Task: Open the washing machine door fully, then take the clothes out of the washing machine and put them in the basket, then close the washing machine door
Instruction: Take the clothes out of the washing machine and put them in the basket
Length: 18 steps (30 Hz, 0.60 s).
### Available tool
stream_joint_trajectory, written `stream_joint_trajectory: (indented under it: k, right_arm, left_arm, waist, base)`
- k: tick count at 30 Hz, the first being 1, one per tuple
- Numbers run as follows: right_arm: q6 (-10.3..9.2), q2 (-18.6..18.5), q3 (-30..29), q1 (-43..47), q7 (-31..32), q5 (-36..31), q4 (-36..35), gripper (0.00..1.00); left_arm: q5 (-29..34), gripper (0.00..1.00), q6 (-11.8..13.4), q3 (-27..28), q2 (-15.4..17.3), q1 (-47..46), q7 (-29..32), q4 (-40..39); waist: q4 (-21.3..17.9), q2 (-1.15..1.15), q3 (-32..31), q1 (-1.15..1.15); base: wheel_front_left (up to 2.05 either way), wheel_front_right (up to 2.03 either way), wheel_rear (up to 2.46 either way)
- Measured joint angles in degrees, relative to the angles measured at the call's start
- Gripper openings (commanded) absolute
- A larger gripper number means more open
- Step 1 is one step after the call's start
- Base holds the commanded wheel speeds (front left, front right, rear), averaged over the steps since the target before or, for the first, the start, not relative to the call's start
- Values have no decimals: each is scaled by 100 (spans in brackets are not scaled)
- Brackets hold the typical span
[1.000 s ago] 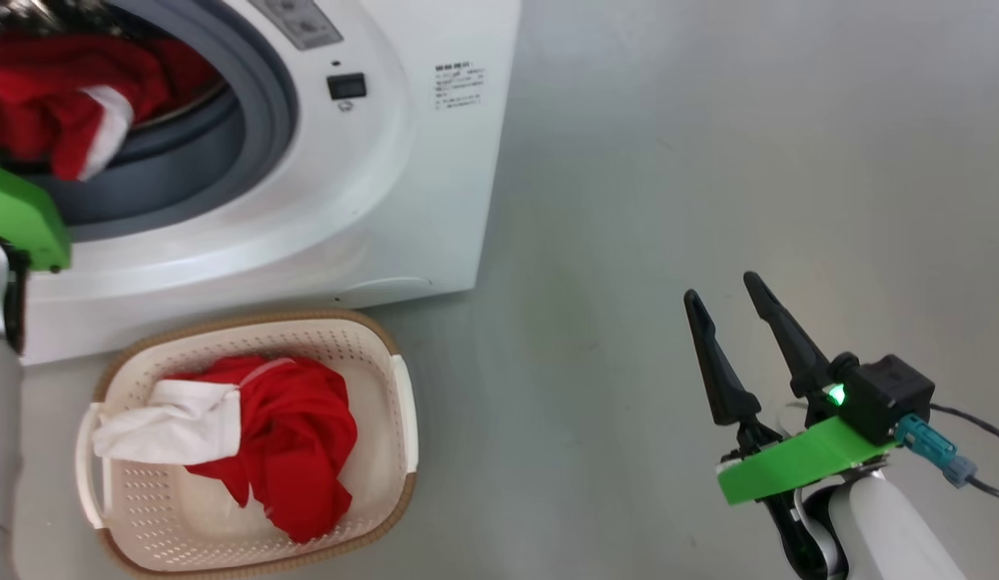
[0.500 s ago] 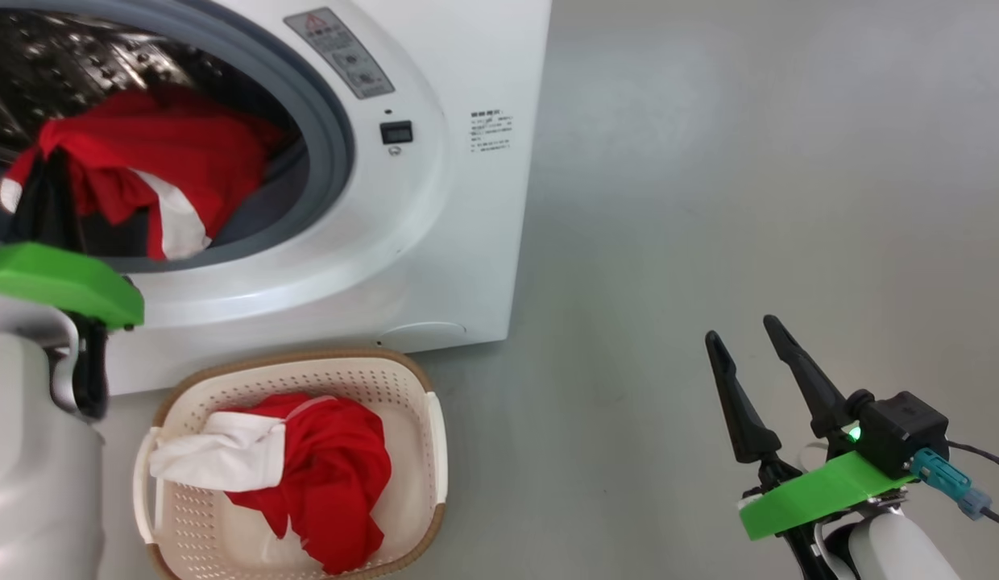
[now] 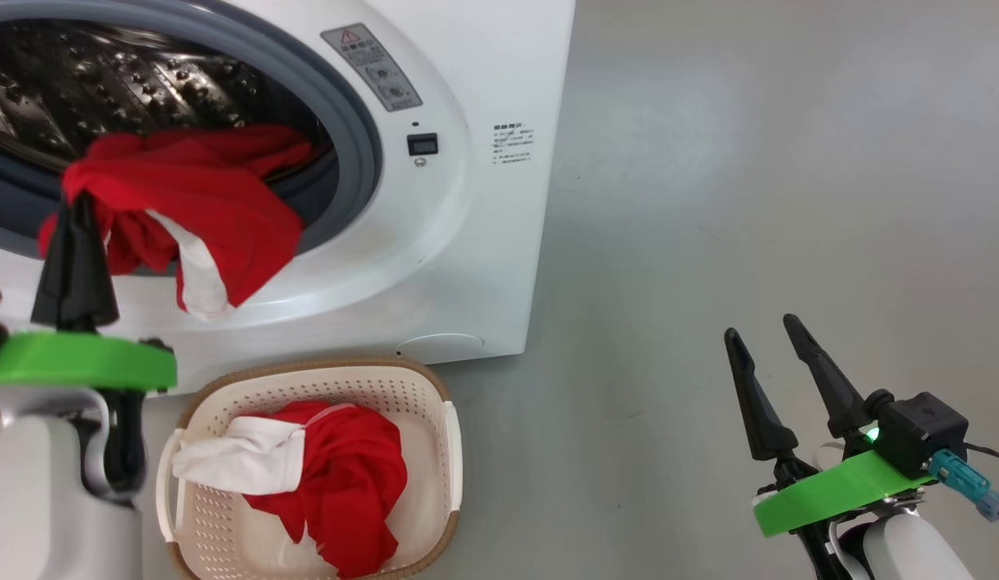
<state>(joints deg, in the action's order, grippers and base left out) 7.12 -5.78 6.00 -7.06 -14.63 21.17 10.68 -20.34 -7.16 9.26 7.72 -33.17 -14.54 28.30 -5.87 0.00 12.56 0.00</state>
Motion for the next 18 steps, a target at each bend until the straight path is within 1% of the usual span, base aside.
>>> stream_joint_trajectory:
  k: [4, 8, 14, 18]
  right_arm:
    - [0, 0, -58, 4, 0, 0, -21, 100]
    - [0, -4, -138, 16, 0, -1, -36, 100]
    - [0, -19, -159, 108, 0, -1, -64, 100]
    - [0, -24, -169, 108, 0, -1, -66, 100]
  left_arm:
    - [-138, 0, 0, 19, -30, 407, 0, -550]
    - [-196, 0, 0, 22, -154, 738, -1, -1143]
    - [-201, 0, -1, 25, -191, 1187, -1, -2034]
    - [-201, 0, 0, 57, -293, 1402, -3, -2588]
  waist:
    - [36, 0, -12, 0]
    - [77, 0, -14, 0]
    - [135, 0, -29, 0]
    - [153, 0, -57, 0]
  base:
    - [0, 0, 0]
    - [0, 0, 0]
    - [0, 0, 0]
    - [0, 0, 0]
